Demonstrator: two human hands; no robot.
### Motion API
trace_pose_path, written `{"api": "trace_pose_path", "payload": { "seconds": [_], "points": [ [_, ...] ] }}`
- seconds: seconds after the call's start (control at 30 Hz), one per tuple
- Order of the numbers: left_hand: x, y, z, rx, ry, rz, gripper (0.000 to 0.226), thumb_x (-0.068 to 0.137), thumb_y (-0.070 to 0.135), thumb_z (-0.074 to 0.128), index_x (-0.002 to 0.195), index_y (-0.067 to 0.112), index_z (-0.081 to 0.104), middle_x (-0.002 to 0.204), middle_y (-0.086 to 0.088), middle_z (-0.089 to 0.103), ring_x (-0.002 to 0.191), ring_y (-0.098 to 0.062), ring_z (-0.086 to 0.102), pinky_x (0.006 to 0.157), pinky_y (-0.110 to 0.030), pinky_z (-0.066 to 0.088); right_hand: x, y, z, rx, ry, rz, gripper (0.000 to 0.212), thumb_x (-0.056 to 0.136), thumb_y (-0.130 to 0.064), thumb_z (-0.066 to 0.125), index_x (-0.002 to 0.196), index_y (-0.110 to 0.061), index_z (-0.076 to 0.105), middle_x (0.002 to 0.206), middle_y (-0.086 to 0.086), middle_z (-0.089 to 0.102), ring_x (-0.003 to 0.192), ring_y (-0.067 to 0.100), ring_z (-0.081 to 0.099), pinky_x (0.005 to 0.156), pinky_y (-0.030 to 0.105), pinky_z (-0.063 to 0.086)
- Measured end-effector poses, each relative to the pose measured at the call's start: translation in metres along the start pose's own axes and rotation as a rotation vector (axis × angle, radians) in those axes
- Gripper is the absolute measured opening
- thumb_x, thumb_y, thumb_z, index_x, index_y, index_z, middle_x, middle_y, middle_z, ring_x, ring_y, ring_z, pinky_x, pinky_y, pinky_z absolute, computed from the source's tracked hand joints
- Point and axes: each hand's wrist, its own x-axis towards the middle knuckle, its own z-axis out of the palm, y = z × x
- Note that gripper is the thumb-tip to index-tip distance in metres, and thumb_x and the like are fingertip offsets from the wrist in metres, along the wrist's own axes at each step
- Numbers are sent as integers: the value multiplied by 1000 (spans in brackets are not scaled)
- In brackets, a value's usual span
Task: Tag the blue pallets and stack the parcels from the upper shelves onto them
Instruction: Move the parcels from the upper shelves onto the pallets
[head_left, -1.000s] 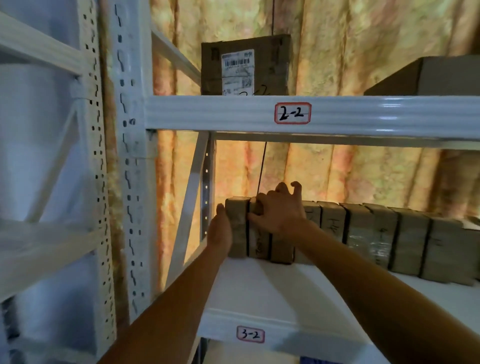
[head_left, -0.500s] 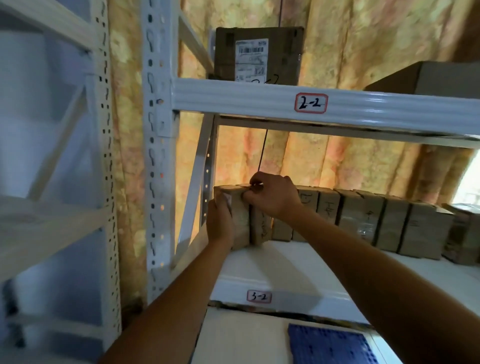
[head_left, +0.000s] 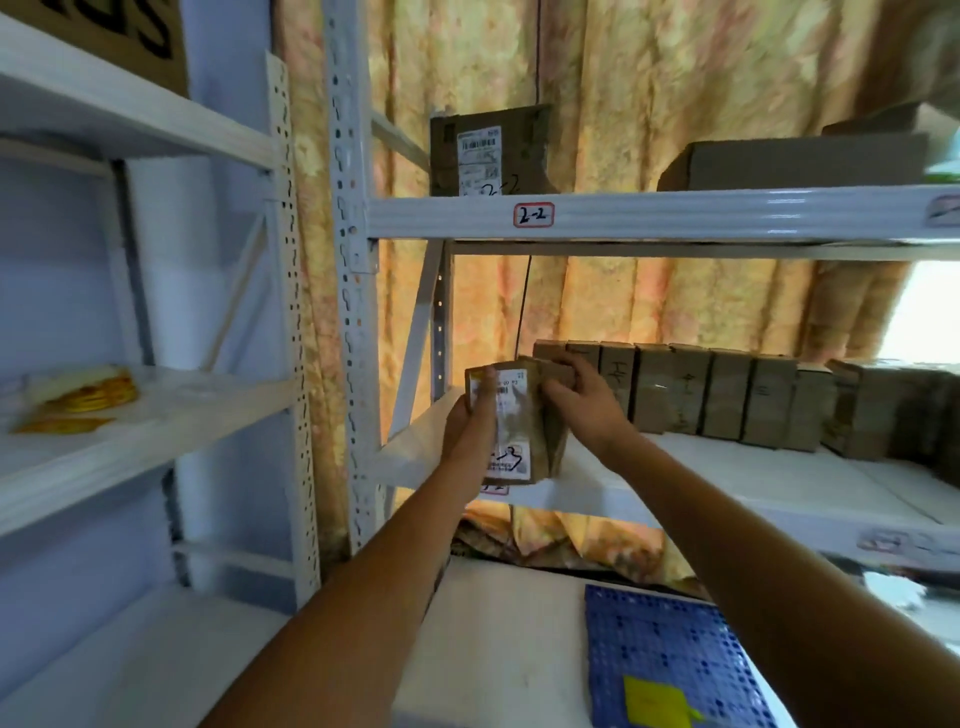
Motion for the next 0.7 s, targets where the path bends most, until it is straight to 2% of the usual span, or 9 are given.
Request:
{"api": "trace_pose_path", "payload": {
  "seconds": [0.03, 0.1, 0.2, 0.27, 0.37, 0.47, 0.5, 0.53, 0.7],
  "points": [
    [-12, 1, 3, 9, 17, -6, 53, 76, 87, 50, 90, 36, 53, 61, 22, 61, 51, -1, 60, 36, -14, 43, -10, -1, -8, 53, 0, 25, 50, 95, -24, 69, 143, -26, 53, 124, 1, 67, 106, 13, 65, 84, 27, 52],
    [-35, -2, 9, -27, 18, 19, 46, 79, 84, 50, 82, 38, 54, 47, 28, 60, 42, 7, 60, 27, -11, 38, -31, 0, -25, 125, 103, 65, 62, 83, -35, 80, 138, -29, 52, 116, -5, 68, 100, 10, 67, 75, 22, 55],
    [-62, -12, 16, -81, 4, 28, 45, 78, 85, 49, 87, 42, 61, 57, 34, 64, 49, 12, 61, 32, -12, 42, -68, 5, -54, 254, 285, 129, 78, 65, -55, 79, 132, -28, 48, 115, 0, 66, 100, 16, 68, 71, 27, 58],
    [-78, -23, 24, -98, -38, 7, 46, 77, 86, 48, 86, 47, 70, 71, 28, 72, 57, 7, 68, 38, -13, 48, -97, 14, -76, 290, 339, 164, 70, 74, -53, 74, 133, -25, 49, 118, 4, 64, 103, 21, 66, 73, 33, 58],
    [-100, -51, 32, -112, -171, -29, 39, 87, 76, 48, 79, 50, 76, 80, 18, 77, 65, 0, 73, 46, -17, 53, -135, 29, -106, 292, 282, 218, 54, 88, -45, 69, 134, -24, 52, 119, 7, 65, 102, 26, 68, 70, 36, 60],
    [-123, -85, 49, -61, -291, -119, 47, 92, 62, 51, 106, 24, 75, 108, -15, 76, 93, -32, 74, 78, -44, 62, -168, 46, -122, 202, 94, 291, 53, 91, -42, 71, 137, -21, 54, 120, 8, 67, 100, 25, 71, 66, 31, 61],
    [-128, -95, 54, -53, -287, -147, 50, 95, 57, 49, 113, 17, 73, 115, -19, 73, 101, -37, 71, 90, -50, 58, -175, 53, -125, 182, 60, 309, 55, 91, -41, 73, 138, -20, 54, 122, 8, 67, 102, 24, 71, 69, 31, 61],
    [-134, -104, 61, -42, -292, -168, 50, 97, 53, 47, 117, 14, 72, 117, -20, 72, 104, -38, 69, 94, -50, 55, -182, 60, -129, 169, 53, 323, 55, 91, -38, 75, 138, -19, 54, 122, 8, 68, 104, 24, 70, 72, 31, 61],
    [-139, -141, 78, 6, -314, -265, 34, 99, 48, 50, 102, 24, 72, 97, -2, 75, 90, -19, 70, 83, -37, 51, -208, 97, -150, 139, 140, 438, 57, 85, -32, 84, 129, -18, 51, 114, 9, 68, 96, 22, 72, 61, 22, 59]
  ]
}}
